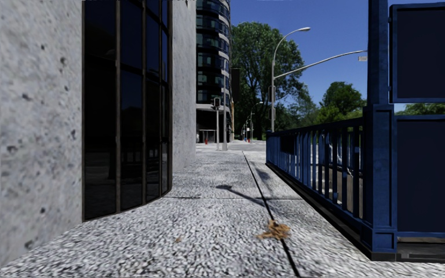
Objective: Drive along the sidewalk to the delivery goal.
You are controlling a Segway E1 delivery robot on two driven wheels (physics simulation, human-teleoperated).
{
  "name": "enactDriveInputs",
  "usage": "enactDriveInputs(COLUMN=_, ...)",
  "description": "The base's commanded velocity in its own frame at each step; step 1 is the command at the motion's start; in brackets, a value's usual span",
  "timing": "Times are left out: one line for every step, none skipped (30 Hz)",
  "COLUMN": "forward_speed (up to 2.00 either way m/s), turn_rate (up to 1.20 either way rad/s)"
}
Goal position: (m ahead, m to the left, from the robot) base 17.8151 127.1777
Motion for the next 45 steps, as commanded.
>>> enactDriveInputs(forward_speed=0.75, turn_rate=-0.02)
enactDriveInputs(forward_speed=0.75, turn_rate=-0.01)
enactDriveInputs(forward_speed=0.75, turn_rate=-0.01)
enactDriveInputs(forward_speed=0.75, turn_rate=0.0)
enactDriveInputs(forward_speed=0.75, turn_rate=0.0)
enactDriveInputs(forward_speed=0.75, turn_rate=0.0)
enactDriveInputs(forward_speed=0.75, turn_rate=0.0)
enactDriveInputs(forward_speed=0.75, turn_rate=0.0)
enactDriveInputs(forward_speed=0.75, turn_rate=0.0)
enactDriveInputs(forward_speed=0.75, turn_rate=0.0)
enactDriveInputs(forward_speed=0.75, turn_rate=0.0)
enactDriveInputs(forward_speed=0.75, turn_rate=0.0)
enactDriveInputs(forward_speed=0.75, turn_rate=0.0)
enactDriveInputs(forward_speed=0.75, turn_rate=0.0)
enactDriveInputs(forward_speed=0.75, turn_rate=0.0)
enactDriveInputs(forward_speed=0.75, turn_rate=0.0)
enactDriveInputs(forward_speed=0.75, turn_rate=0.0)
enactDriveInputs(forward_speed=0.75, turn_rate=0.0)
enactDriveInputs(forward_speed=0.75, turn_rate=0.0)
enactDriveInputs(forward_speed=0.75, turn_rate=0.0)
enactDriveInputs(forward_speed=0.75, turn_rate=0.0)
enactDriveInputs(forward_speed=0.75, turn_rate=0.0)
enactDriveInputs(forward_speed=0.75, turn_rate=0.0)
enactDriveInputs(forward_speed=0.75, turn_rate=0.0)
enactDriveInputs(forward_speed=0.75, turn_rate=0.0)
enactDriveInputs(forward_speed=0.75, turn_rate=0.0)
enactDriveInputs(forward_speed=0.75, turn_rate=0.0)
enactDriveInputs(forward_speed=0.75, turn_rate=0.0)
enactDriveInputs(forward_speed=0.75, turn_rate=0.0)
enactDriveInputs(forward_speed=0.75, turn_rate=0.0)
enactDriveInputs(forward_speed=0.75, turn_rate=0.0)
enactDriveInputs(forward_speed=0.75, turn_rate=0.0)
enactDriveInputs(forward_speed=0.75, turn_rate=0.0)
enactDriveInputs(forward_speed=0.75, turn_rate=0.0)
enactDriveInputs(forward_speed=0.75, turn_rate=0.0)
enactDriveInputs(forward_speed=0.75, turn_rate=0.0)
enactDriveInputs(forward_speed=0.75, turn_rate=0.0)
enactDriveInputs(forward_speed=0.75, turn_rate=0.0)
enactDriveInputs(forward_speed=0.75, turn_rate=0.0)
enactDriveInputs(forward_speed=0.75, turn_rate=0.0)
enactDriveInputs(forward_speed=0.75, turn_rate=0.0)
enactDriveInputs(forward_speed=0.75, turn_rate=0.0)
enactDriveInputs(forward_speed=0.75, turn_rate=0.0)
enactDriveInputs(forward_speed=0.75, turn_rate=0.0)
enactDriveInputs(forward_speed=0.75, turn_rate=0.0)
